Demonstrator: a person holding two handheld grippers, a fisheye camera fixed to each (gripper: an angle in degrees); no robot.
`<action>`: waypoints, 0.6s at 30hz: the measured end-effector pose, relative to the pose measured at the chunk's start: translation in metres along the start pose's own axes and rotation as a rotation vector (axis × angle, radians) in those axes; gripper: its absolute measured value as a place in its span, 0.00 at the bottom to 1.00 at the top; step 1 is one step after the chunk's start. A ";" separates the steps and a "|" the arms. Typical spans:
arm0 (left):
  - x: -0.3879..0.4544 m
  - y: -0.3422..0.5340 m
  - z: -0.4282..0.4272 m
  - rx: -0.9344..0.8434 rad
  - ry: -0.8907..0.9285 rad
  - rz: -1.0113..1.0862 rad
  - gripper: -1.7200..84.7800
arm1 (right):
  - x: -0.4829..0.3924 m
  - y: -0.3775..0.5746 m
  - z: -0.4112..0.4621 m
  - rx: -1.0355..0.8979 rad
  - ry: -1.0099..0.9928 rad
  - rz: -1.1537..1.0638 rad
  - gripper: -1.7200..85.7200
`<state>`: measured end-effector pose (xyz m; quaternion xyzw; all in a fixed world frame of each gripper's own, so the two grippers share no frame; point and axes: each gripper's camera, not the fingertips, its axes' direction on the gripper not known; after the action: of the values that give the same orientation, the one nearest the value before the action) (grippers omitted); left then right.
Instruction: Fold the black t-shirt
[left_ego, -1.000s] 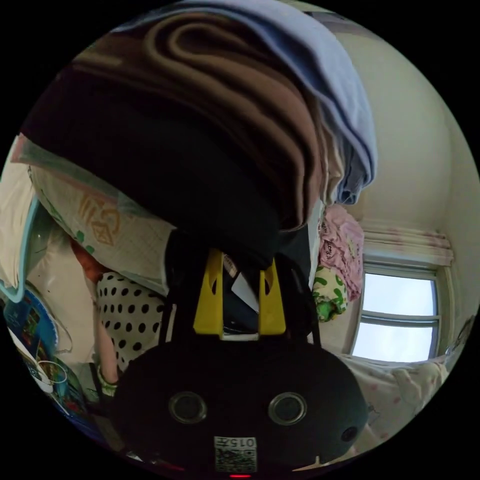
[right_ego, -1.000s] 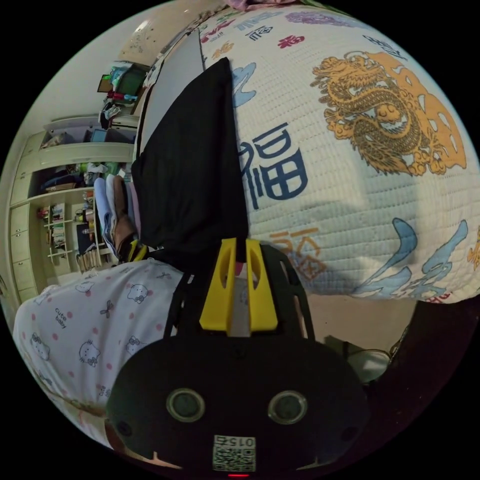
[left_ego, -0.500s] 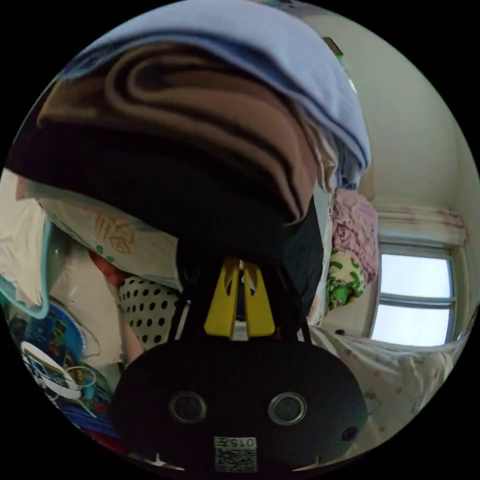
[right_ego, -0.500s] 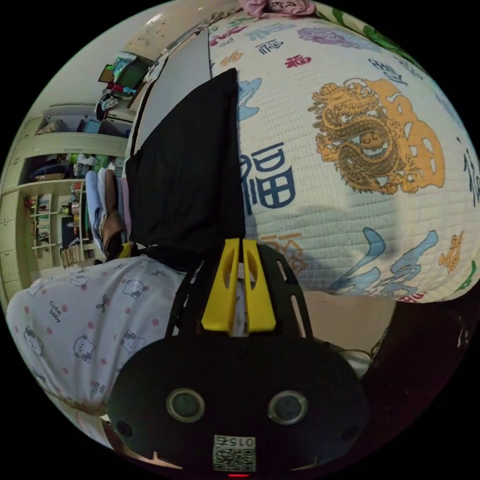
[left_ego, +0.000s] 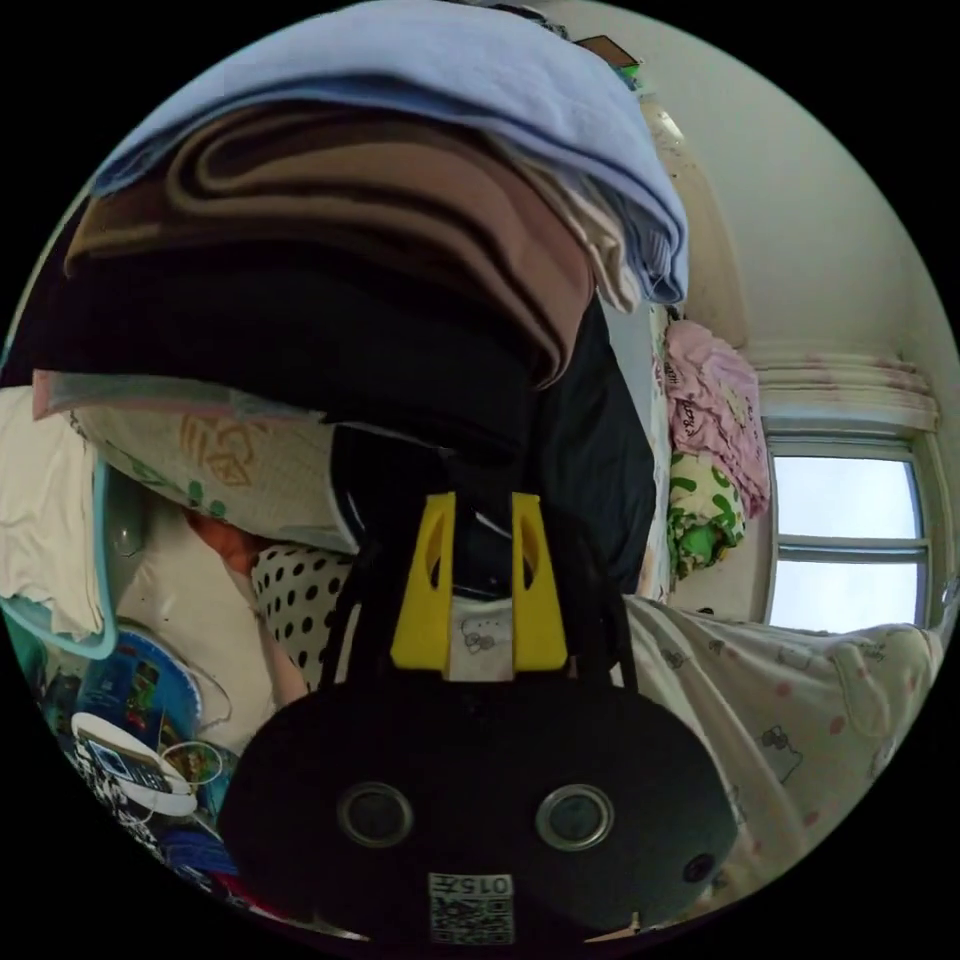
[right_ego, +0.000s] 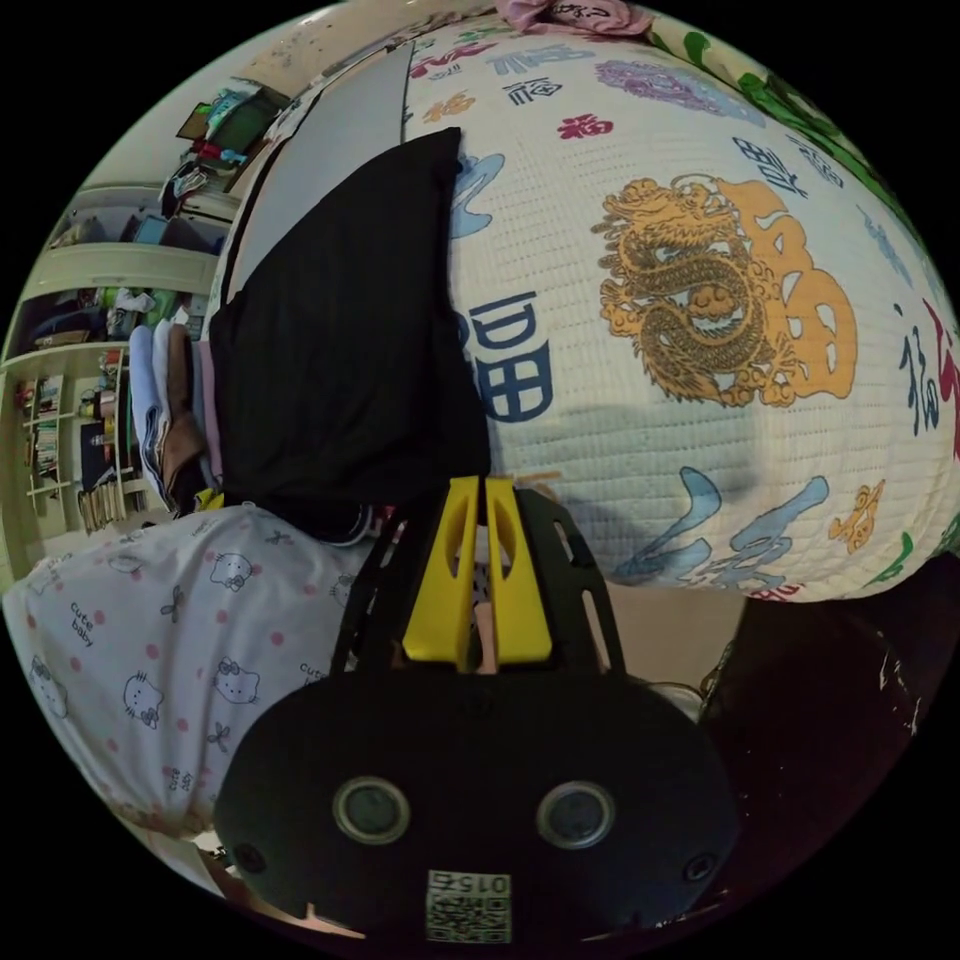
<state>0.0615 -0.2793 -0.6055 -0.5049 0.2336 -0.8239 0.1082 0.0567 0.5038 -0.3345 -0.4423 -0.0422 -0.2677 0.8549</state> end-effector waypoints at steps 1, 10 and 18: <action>0.006 -0.019 -0.002 0.019 -0.003 0.011 0.14 | 0.000 -0.002 0.009 -0.011 0.009 -0.008 0.02; 0.061 -0.141 -0.001 -0.153 -0.237 0.204 0.02 | 0.007 -0.001 0.071 -0.038 0.047 -0.060 0.02; 0.131 -0.217 -0.019 -0.216 -0.474 0.440 0.03 | 0.010 0.018 0.116 0.015 0.276 -0.185 0.03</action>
<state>-0.0036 -0.1401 -0.4032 -0.6284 0.3912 -0.6111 0.2803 0.0931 0.5981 -0.2744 -0.3894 0.0332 -0.4030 0.8276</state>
